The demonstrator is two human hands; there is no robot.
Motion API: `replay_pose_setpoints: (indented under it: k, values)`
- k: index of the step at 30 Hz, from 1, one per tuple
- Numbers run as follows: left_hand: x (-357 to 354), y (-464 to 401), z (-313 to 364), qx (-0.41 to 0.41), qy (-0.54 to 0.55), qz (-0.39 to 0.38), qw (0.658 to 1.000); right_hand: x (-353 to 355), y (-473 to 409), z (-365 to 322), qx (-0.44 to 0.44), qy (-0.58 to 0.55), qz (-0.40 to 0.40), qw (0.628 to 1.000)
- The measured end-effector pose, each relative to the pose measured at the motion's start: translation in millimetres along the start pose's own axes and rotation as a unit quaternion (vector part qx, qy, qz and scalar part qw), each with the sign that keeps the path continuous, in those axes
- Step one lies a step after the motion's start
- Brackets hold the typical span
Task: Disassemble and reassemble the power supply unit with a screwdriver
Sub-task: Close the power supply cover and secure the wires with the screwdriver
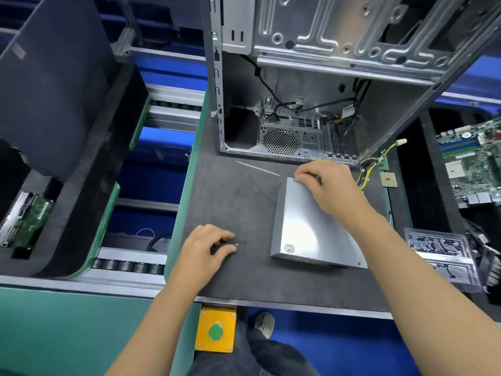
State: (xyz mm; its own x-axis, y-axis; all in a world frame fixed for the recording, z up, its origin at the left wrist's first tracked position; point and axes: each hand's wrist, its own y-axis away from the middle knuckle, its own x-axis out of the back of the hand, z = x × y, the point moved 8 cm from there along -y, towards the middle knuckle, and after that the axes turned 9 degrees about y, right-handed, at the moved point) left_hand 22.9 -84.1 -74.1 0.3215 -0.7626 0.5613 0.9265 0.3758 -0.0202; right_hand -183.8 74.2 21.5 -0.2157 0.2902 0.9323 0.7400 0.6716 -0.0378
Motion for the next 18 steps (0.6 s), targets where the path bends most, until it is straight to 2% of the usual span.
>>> replay_pose_setpoints:
  k: [8, 12, 15, 18]
  values:
    - [14.1, 2.2, -10.6, 0.031, 0.043, 0.06, 0.997, -1.6, 1.7, -3.9, 0.028, 0.024, -0.005, 0.999]
    - [28.0, 5.3, -20.8, 0.085, 0.08, 0.119, 0.986, -0.5, 2.8, -11.1, 0.059, 0.079, -0.013, 0.995]
    - [35.8, 5.9, -20.9, 0.085, 0.044, 0.15, 0.984, 0.7, 4.8, -15.2, 0.059, 0.111, -0.001, 0.992]
    - [36.0, 1.9, -15.6, 0.063, -0.008, 0.141, 0.988, 1.2, 6.3, -15.0, 0.039, 0.106, 0.007, 0.994]
